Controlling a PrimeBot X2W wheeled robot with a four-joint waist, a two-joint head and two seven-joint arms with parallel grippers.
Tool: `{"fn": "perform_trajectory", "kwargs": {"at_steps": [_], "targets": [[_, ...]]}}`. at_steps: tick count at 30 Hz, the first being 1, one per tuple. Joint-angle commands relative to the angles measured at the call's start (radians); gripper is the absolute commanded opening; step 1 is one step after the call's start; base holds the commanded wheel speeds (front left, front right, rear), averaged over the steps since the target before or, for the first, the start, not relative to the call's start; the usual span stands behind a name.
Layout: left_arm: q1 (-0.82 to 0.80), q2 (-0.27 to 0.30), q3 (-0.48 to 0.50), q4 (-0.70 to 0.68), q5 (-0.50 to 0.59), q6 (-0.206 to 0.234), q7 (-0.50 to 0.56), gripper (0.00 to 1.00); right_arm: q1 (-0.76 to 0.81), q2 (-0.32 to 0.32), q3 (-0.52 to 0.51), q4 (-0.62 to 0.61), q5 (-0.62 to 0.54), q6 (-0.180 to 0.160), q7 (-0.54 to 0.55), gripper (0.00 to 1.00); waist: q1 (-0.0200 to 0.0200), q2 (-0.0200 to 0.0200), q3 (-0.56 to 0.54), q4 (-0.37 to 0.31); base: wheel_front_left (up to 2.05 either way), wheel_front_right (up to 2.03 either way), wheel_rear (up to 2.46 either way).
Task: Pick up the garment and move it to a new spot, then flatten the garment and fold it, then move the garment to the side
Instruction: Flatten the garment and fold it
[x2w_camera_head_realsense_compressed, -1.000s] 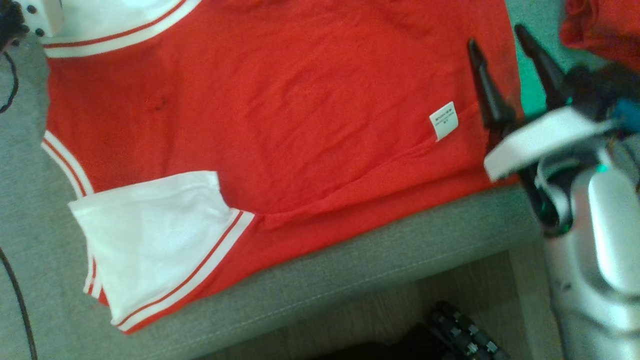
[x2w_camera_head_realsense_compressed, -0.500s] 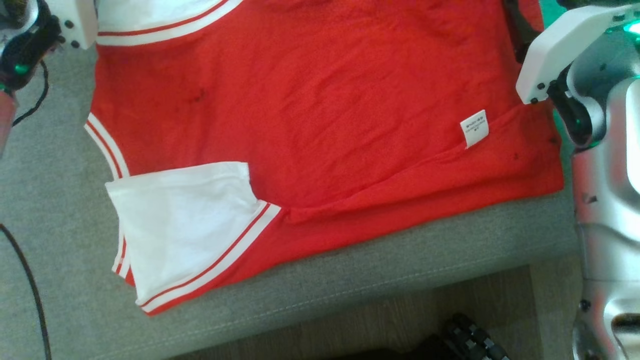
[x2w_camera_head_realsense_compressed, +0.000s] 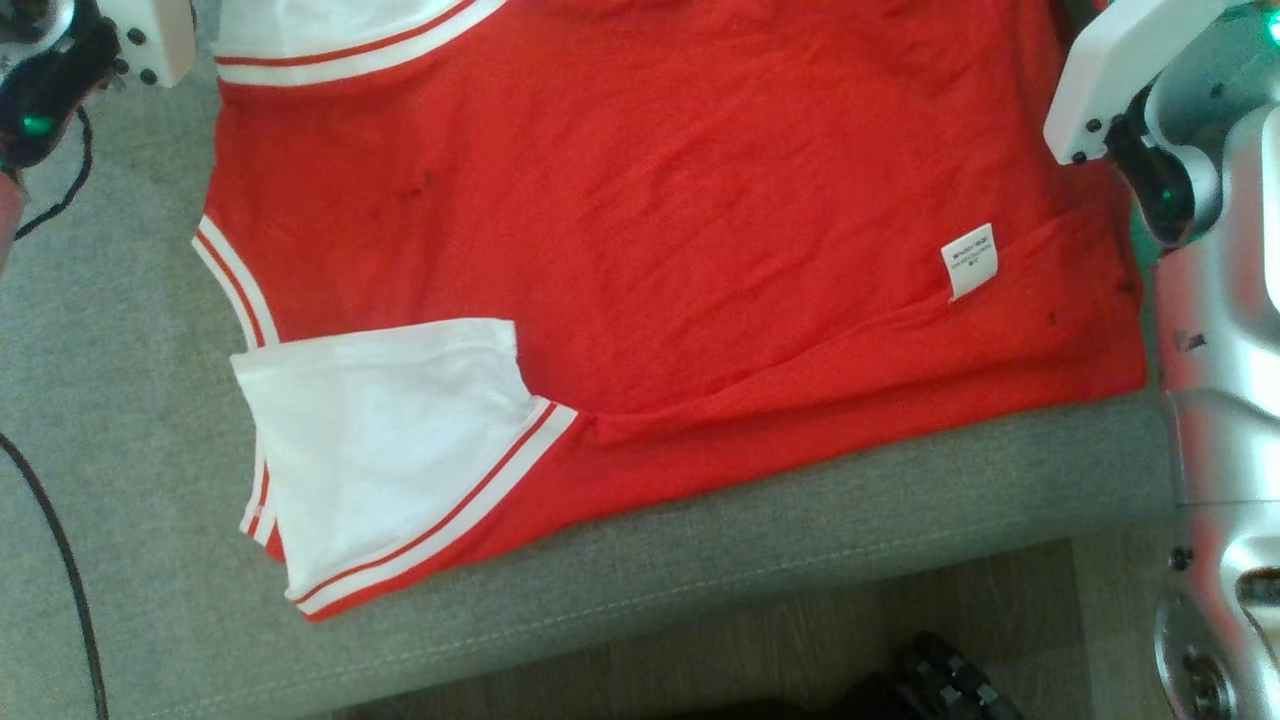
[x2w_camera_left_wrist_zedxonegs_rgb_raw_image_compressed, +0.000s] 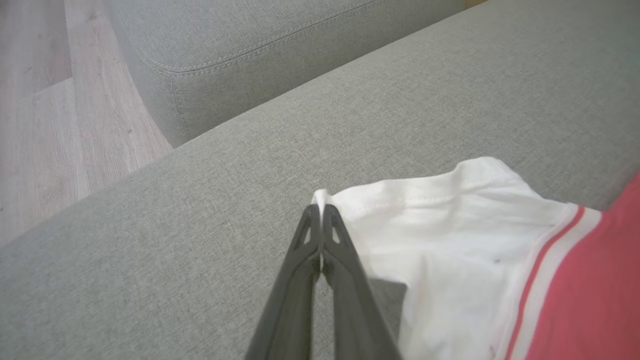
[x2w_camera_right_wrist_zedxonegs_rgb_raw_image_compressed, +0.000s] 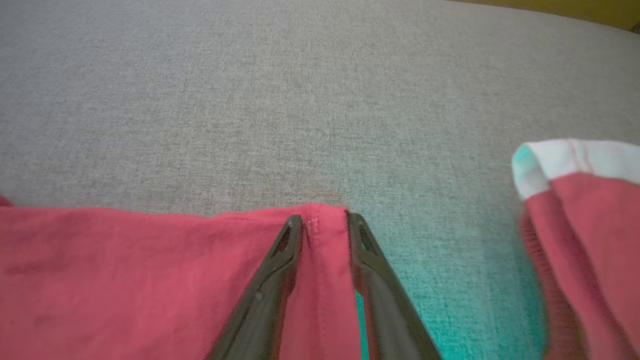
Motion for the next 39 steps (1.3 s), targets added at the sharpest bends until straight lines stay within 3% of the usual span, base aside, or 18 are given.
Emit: {"fn": "perform_trajectory", "kwargs": {"at_steps": [1, 6, 7, 14, 27, 34, 39], "targets": [[-0.053, 0.052, 0.030, -0.019, -0.006, 0.000, -0.007, 0.00, -0.015, -0.001, 0.011, -0.018, -0.006, 0.000, -0.007, 0.45, 0.0000, 0.0000, -0.001, 0.002, 0.00, 0.00, 0.00], [-0.057, 0.053, 0.009, -0.007, -0.020, 0.000, -0.017, 0.00, -0.035, -0.010, 0.022, 0.021, -0.011, 0.000, -0.020, 0.22, 0.0000, 0.0000, -0.005, 0.008, 0.00, 0.00, 0.00], [-0.059, 0.054, 0.003, -0.002, -0.024, 0.000, -0.022, 0.00, -0.044, -0.015, 0.027, 0.031, -0.015, 0.000, -0.025, 0.00, 0.0000, 0.0000, -0.007, 0.010, 0.00, 0.00, 0.00], [-0.075, 0.067, -0.017, -0.001, -0.018, 0.000, -0.084, 0.00, -0.085, -0.018, 0.024, 0.038, -0.001, 0.000, -0.083, 0.00, 0.0000, 0.0000, -0.015, 0.012, 0.00, 0.00, 0.00], [-0.150, 0.066, 0.028, 0.040, 0.055, 0.030, -0.380, 0.00, -0.157, -0.029, -0.042, 0.066, 0.020, 0.000, -0.221, 0.00, 0.0000, 0.0000, -0.034, 0.033, 0.00, 0.00, 0.00], [-0.079, 0.066, 0.020, 0.025, 0.006, 0.014, -0.416, 0.00, -0.106, -0.069, -0.019, 0.080, 0.064, 0.000, -0.207, 0.00, 0.0000, 0.0000, -0.072, 0.061, 0.00, 0.00, 0.00], [0.042, 0.105, 0.007, -0.077, -0.015, 0.014, -0.463, 0.00, -0.028, -0.109, -0.002, 0.048, 0.118, 0.000, -0.193, 0.00, 0.0000, 0.0000, -0.113, 0.085, 0.00, 0.00, 0.00]]}}
